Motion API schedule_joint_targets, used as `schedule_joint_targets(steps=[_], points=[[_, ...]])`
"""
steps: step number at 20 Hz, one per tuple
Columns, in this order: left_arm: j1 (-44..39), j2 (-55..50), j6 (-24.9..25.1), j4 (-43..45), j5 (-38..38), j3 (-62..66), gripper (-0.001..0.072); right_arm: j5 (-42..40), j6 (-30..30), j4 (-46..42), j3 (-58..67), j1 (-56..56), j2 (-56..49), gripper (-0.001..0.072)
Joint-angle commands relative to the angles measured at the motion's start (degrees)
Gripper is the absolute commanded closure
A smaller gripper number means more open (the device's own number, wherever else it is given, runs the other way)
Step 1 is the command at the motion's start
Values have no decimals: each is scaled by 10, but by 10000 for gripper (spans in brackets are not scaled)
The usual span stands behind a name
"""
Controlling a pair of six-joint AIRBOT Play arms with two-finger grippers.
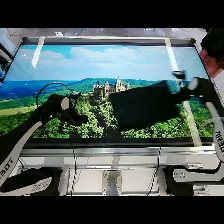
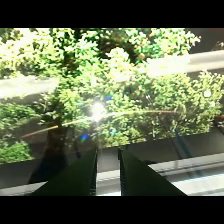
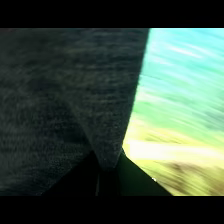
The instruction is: Fold the clothes and pants, and hang the long-sleeved shirts on hangers.
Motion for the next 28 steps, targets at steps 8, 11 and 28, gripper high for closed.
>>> schedule_joint_targets(steps=[8, 11, 28], points=[[0, 3, -2, -2, 28, -2, 543, -6, 23, 39, 14, -579, -4, 303], [0, 3, -2, -1, 51, -2, 542, -3, 23, 60, 14, -620, 0, 296], [0, 3, -2, 0, 55, -2, 543, 51, 35, 88, 14, 198, 83, 690]])
